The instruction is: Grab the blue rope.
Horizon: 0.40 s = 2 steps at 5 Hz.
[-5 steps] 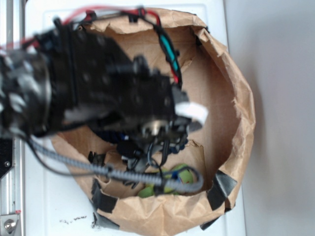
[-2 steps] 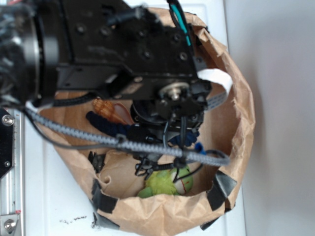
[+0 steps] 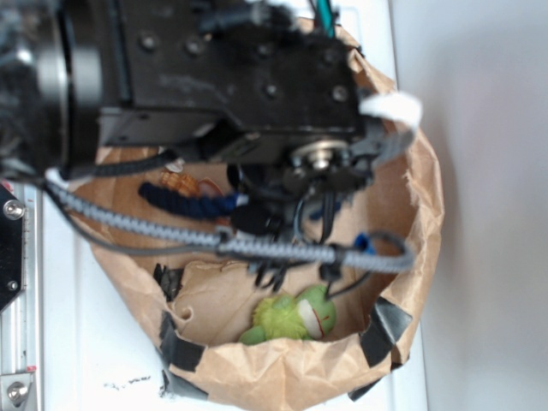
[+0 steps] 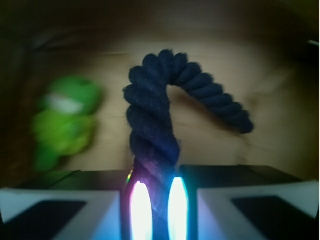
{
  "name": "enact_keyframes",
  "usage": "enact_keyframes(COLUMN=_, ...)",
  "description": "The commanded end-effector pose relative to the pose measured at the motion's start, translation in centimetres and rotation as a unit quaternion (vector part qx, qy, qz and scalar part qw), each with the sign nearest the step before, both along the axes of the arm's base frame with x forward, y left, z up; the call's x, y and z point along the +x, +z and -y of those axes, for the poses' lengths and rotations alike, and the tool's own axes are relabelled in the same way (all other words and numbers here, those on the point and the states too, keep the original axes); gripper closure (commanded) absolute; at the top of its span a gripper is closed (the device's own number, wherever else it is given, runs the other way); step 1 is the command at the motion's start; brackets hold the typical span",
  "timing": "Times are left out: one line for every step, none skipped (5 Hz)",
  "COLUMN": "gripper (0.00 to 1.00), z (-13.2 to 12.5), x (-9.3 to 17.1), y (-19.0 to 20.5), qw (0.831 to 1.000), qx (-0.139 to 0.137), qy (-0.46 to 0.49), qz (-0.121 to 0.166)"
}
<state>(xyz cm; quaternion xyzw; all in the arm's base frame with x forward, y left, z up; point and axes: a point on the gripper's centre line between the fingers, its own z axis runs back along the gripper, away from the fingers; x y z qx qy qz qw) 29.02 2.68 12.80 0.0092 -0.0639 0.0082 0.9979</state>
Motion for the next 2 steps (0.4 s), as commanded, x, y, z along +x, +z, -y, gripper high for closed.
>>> enact_keyframes(gripper=1.0, z=-2.69, x=0.89, y=5.78, qw=0.989, qx=0.088, qy=0.11, qz=0.038)
enact_keyframes(gripper=1.0, z=-2.15, x=0.66, y=5.73, qw=0.986, qx=0.125, qy=0.1, qz=0.043)
